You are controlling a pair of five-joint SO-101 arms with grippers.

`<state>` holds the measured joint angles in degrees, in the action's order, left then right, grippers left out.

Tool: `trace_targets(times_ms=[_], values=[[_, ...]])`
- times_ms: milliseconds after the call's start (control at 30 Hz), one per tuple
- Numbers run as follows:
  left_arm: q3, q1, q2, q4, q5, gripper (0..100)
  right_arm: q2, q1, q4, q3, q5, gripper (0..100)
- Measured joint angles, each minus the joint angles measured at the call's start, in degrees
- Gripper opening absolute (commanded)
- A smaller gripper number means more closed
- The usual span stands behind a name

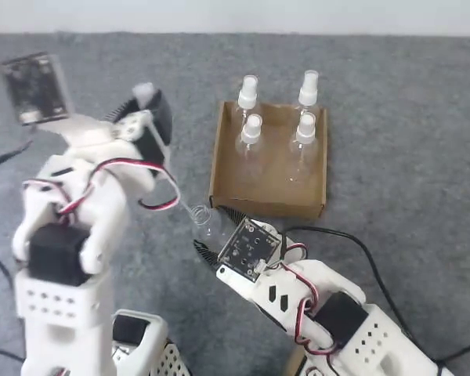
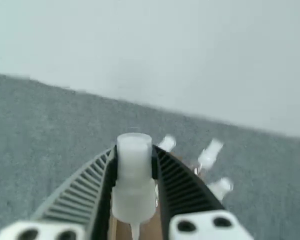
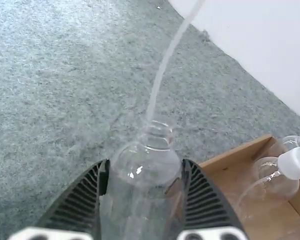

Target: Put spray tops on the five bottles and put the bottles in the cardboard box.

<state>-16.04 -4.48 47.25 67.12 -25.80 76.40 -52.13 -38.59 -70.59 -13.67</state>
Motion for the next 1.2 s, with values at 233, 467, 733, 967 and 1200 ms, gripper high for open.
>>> trace_targets(times_ms=[233,467,733,967,1200], values=[[-8.1,-3.7,0.0,0.0,-0.2,1,0.0,0.0,0.0,0.0,0.0,0.6],[-10.8,-4.2,0.0,2.0,-0.3,1,0.0,0.0,-1.5,0.0,0.0,0.6],[-11.3,-4.5,0.0,5.3,2.8,1,-0.1,3.5,4.9,-2.2,1.5,0.6],[-12.2,-7.7,0.0,5.2,3.0,1,-9.1,5.1,14.9,-2.0,6.9,0.6],[-17.5,-11.5,-0.1,3.2,4.3,1,-16.2,6.8,19.2,-2.2,7.5,0.6]])
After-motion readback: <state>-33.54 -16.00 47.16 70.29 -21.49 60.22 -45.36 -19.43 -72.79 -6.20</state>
